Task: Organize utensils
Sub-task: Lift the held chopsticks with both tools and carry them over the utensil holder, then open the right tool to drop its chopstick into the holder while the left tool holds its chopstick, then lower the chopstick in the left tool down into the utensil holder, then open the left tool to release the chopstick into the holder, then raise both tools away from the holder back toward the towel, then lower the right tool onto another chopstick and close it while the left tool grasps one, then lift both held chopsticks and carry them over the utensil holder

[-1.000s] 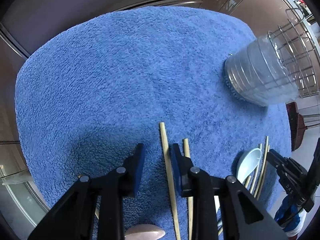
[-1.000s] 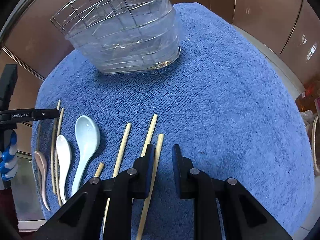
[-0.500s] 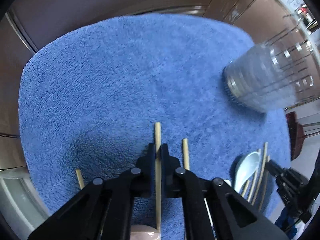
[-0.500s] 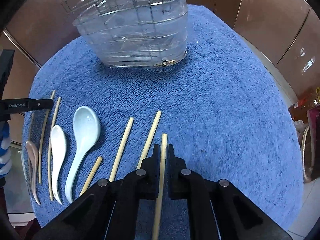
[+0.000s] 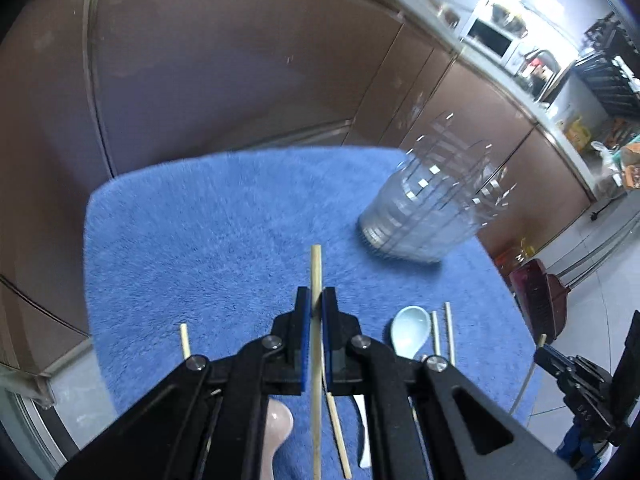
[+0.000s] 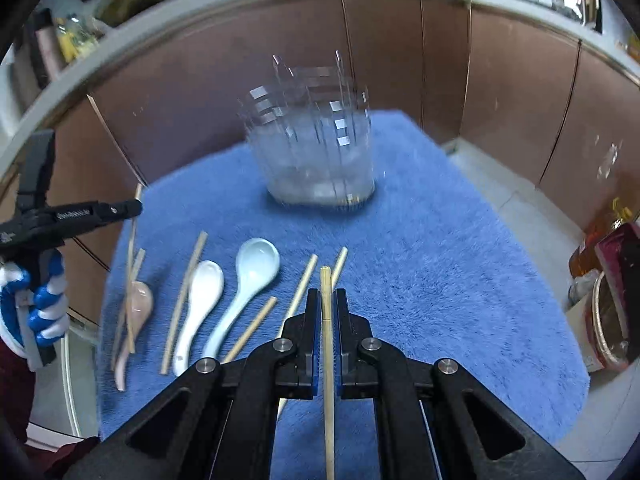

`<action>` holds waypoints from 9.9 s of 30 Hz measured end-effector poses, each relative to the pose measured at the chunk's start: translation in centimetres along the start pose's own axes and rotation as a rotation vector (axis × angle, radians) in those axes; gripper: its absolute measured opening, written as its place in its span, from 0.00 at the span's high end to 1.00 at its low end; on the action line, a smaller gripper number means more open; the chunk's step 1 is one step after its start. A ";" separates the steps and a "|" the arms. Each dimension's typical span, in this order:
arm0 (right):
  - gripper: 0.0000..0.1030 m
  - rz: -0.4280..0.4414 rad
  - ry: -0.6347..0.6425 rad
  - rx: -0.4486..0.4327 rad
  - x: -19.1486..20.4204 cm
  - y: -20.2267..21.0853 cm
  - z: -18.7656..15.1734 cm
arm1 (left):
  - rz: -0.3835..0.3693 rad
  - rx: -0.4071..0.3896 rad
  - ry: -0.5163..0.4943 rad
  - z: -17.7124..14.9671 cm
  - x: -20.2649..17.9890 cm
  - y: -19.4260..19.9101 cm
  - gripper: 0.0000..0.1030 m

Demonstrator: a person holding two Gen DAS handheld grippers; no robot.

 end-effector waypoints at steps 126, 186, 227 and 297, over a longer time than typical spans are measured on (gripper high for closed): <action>0.51 -0.138 -0.301 -0.317 -13.9 -2.6 3.0 | -0.052 0.371 0.204 11.7 -1.1 -24.6 0.83; 0.44 -0.075 -0.297 -0.326 -11.7 -2.8 2.2 | 0.070 -0.826 -0.127 16.7 -13.9 -1.6 0.82; 0.29 0.000 0.009 -0.757 6.3 28.1 1.7 | 0.066 -0.620 -0.097 -3.3 1.5 31.8 0.38; 0.95 0.013 -0.162 0.087 -3.8 -4.9 1.3 | 0.025 0.141 -0.017 -1.9 -1.5 -4.0 0.96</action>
Point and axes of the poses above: each gripper's, at about its wrist camera, not at the fingertips, and y roughly against the way its jaws point, x to its left, z to its top, the point moved 10 cm from there along -y, roughly the way its jaws point
